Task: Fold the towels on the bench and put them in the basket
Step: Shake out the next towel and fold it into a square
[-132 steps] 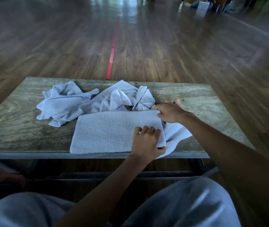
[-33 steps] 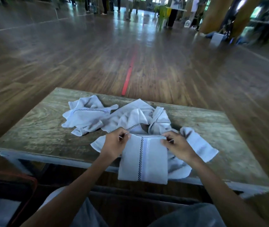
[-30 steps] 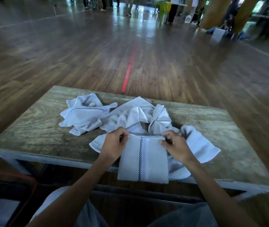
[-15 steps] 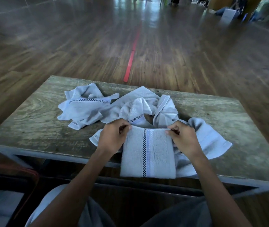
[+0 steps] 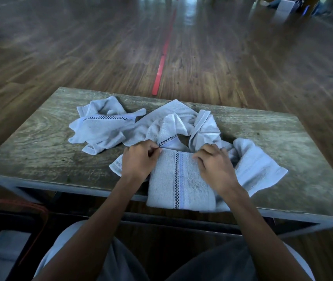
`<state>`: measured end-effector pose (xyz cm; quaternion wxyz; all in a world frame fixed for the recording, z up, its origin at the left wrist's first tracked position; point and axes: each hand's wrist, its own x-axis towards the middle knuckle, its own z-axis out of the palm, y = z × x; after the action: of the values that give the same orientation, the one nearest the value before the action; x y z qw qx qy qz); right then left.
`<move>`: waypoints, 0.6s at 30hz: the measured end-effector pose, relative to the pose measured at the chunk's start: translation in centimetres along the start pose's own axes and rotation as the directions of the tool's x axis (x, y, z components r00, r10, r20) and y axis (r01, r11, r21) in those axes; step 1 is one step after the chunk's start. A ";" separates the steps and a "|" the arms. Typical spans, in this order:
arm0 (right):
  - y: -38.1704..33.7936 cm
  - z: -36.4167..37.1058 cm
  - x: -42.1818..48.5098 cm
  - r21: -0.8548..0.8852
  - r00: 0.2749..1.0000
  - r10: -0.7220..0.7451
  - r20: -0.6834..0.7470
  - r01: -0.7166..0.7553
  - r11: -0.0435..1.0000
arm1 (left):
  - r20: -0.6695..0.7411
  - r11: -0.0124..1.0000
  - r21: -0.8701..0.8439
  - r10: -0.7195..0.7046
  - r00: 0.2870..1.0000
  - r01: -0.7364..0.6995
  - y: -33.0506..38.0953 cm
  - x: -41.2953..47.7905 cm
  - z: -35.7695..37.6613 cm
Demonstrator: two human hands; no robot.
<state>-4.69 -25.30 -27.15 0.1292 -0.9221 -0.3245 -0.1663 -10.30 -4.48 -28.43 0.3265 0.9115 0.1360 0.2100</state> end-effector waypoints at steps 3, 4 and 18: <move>-3.0 -0.7 -1.0 -0.044 0.987 -0.041 0.155 0.049 0.998 | -0.034 1.000 -0.002 0.007 0.999 -0.007 0.0 -0.2 0.0; -3.9 -0.7 -1.3 -0.017 0.961 -0.011 0.277 0.016 1.000 | -0.045 1.000 -0.015 0.001 0.999 -0.002 0.1 -0.3 -0.1; -5.6 1.2 0.0 -0.061 0.792 0.172 0.586 -0.168 0.984 | 0.231 0.872 -0.364 -0.255 0.939 0.327 -0.8 -10.8 -2.3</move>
<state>-8.04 -20.63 -27.52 0.0338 -0.9539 -0.2640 0.1389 -20.94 -6.80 -30.53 0.5431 0.8099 0.1974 0.1003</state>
